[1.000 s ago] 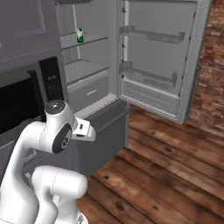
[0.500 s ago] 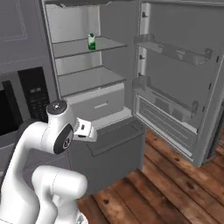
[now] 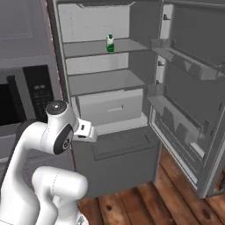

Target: Take a sugar cube from the saucer and place it inside the coffee. Then, grab milk from the fridge and place it next to the coffee on the counter to sweeten the coffee.

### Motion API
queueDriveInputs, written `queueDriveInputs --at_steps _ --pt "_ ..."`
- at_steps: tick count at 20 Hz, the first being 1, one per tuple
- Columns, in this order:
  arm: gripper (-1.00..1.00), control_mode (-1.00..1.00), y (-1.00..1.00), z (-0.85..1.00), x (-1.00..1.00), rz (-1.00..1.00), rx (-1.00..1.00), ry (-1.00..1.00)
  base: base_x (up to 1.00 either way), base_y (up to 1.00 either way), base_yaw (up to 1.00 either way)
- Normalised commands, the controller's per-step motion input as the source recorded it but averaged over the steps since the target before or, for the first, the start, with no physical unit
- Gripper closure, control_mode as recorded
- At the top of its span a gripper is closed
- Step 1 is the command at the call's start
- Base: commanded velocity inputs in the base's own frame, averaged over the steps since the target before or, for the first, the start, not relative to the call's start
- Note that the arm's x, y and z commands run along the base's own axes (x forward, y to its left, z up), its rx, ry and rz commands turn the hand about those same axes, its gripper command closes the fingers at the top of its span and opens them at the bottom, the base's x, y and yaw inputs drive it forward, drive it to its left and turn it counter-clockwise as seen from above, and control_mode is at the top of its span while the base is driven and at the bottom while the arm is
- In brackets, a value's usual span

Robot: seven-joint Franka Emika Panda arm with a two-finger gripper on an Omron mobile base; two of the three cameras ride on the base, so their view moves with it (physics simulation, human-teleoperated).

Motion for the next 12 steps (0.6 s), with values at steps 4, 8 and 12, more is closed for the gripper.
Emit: queueDriveInputs --at_steps 4,8,12 --pt "-1.00 1.00 0.00 0.00 0.00 0.00 0.00 0.00 0.00 -0.81 0.39" --pt "-1.00 1.00 0.00 0.00 0.00 0.00 0.00 0.00 0.00 -0.77 0.31" --pt "-1.00 1.00 0.00 0.00 0.00 0.00 0.00 0.00 0.04 -0.45 0.24"
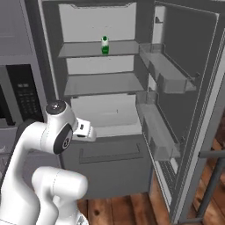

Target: Take a sugar cube from the saucer and place it inside the coffee. Then, grab milk from the fridge and place it next to the coffee on the counter to sweeten the coffee.

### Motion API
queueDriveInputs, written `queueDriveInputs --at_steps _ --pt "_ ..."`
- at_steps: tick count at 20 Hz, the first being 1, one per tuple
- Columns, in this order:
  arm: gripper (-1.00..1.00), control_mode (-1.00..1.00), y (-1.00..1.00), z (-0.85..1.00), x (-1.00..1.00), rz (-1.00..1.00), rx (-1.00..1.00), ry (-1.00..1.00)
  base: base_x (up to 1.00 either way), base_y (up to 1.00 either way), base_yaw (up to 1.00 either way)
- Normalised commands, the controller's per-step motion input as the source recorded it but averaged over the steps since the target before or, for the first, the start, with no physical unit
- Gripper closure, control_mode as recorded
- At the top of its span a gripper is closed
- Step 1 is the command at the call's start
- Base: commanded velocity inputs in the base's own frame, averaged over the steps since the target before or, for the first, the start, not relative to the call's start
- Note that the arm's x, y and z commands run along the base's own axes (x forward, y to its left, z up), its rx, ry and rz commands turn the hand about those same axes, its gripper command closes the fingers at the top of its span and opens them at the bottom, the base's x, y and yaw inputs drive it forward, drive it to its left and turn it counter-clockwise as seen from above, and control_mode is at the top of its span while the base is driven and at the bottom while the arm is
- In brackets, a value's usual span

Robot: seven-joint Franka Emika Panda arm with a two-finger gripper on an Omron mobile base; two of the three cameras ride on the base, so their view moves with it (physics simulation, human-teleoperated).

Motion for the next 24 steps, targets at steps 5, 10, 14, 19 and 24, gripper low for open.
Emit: queueDriveInputs --at_steps 5,10,14,19,24 --pt "-1.00 1.00 0.00 0.00 0.00 0.00 0.00 0.00 0.16 -0.21 0.19" --pt "-1.00 1.00 0.00 0.00 0.00 0.00 0.00 0.00 0.12 -0.42 0.18" --pt "-1.00 1.00 0.00 0.00 0.00 0.00 0.00 0.00 0.14 -0.49 0.17" --pt "-1.00 1.00 0.00 0.00 0.00 0.00 0.00 0.00 0.27 -0.39 0.15" --pt "-1.00 1.00 0.00 0.00 0.00 0.00 0.00 0.00 0.37 -0.43 0.15"
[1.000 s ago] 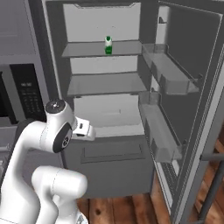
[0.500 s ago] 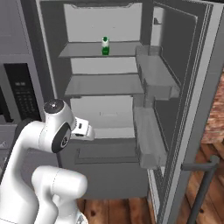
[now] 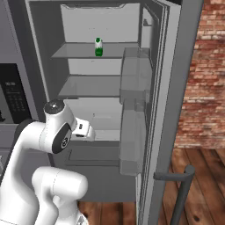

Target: Take a sugar cube from the saucer and place it inside the coffee. Then, grab milk from the fridge and place it next to the coffee on the counter to sweeten the coffee.

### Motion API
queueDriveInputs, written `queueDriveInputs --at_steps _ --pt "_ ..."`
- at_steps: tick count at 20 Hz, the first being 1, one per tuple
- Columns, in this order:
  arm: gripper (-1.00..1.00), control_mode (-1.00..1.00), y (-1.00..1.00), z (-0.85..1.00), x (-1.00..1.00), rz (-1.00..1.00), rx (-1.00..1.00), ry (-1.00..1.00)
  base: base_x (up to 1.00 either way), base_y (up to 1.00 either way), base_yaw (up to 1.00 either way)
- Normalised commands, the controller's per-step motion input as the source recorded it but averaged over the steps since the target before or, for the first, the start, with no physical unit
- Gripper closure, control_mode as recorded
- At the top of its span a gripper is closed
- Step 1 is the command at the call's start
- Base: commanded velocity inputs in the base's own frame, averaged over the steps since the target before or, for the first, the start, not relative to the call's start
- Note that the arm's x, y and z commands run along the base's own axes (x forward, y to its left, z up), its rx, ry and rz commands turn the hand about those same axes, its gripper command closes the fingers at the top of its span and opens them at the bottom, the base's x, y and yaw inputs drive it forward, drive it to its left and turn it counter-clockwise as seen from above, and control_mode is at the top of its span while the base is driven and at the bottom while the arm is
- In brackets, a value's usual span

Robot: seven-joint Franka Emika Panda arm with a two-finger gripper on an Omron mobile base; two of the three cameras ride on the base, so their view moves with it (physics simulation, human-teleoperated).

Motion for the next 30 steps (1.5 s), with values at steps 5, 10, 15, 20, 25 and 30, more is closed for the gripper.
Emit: queueDriveInputs --at_steps 5,10,15,20,25,30 --pt "-1.00 1.00 0.00 0.00 0.00 0.00 0.00 0.00 0.57 -0.18 0.13" --pt "-1.00 1.00 0.00 0.00 0.00 0.00 0.00 0.00 0.58 0.00 0.09" --pt "-1.00 1.00 0.00 0.00 0.00 0.00 0.00 0.00 0.39 0.01 0.05" --pt "-1.00 -1.00 0.04 0.14 0.01 0.00 -0.04 -0.16 0.02 0.01 0.00" --pt "-1.00 -1.00 0.05 0.55 0.09 0.00 -0.02 -0.28 0.00 0.00 0.00" --pt "-1.00 -1.00 0.09 0.82 0.29 0.00 -0.01 -0.30 0.00 0.00 0.00"
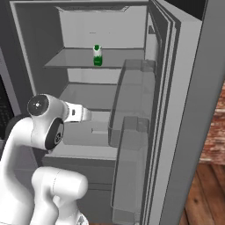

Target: Take a sugar cube from the saucer and place it inside the coffee. Then, grab milk from the fridge and place it next to the coffee on the counter to sweeten the coffee.

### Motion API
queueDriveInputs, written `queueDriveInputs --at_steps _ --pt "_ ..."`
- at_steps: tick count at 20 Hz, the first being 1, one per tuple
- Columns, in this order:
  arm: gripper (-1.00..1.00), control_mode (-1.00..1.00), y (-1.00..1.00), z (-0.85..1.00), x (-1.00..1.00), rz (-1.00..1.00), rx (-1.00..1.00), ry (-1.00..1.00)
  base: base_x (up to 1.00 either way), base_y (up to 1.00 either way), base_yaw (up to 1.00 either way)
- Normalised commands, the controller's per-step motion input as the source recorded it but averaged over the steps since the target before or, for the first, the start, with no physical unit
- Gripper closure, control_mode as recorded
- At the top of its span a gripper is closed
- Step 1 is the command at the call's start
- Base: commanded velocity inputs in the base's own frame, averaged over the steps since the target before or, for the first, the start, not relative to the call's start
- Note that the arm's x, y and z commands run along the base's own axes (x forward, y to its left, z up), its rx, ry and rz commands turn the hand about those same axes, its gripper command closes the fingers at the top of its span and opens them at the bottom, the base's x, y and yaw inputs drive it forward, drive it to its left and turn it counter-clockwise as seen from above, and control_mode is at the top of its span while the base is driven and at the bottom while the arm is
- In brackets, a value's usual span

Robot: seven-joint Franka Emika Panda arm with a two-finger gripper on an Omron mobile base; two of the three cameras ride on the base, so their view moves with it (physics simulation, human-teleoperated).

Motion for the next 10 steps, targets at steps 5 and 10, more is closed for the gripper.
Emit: queueDriveInputs --at_steps 5,10 --pt "-1.00 -1.00 0.15 0.83 0.37 0.00 -0.01 -0.30 0.00 0.00 0.00" --pt "-1.00 -1.00 0.04 0.80 0.35 0.00 0.00 -0.35 0.00 0.00 0.00"
